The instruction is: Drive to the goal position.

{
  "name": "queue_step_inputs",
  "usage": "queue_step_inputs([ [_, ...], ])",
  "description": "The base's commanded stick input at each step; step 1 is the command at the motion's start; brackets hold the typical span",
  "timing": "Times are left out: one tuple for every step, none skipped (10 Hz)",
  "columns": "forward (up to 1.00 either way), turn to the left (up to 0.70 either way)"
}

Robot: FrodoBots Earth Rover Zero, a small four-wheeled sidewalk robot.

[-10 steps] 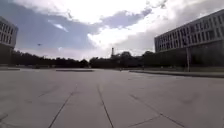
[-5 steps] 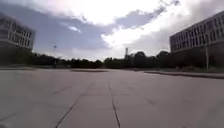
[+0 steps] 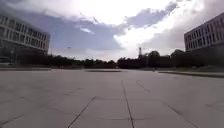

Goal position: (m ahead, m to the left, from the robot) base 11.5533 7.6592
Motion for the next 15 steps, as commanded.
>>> queue_step_inputs([
  [0.5, 0.01],
  [0.5, 0.01],
  [0.5, 0.01],
  [0.5, 0.01],
  [0.5, 0.01],
  [0.5, 0.01],
  [0.5, 0.01],
  [0.5, 0.01],
  [0.5, 0.01],
  [0.5, 0.01],
  [0.5, 0.01],
  [0.5, 0.01],
  [0.5, 0.01],
  [0.5, 0.01],
  [0.5, 0.01],
])
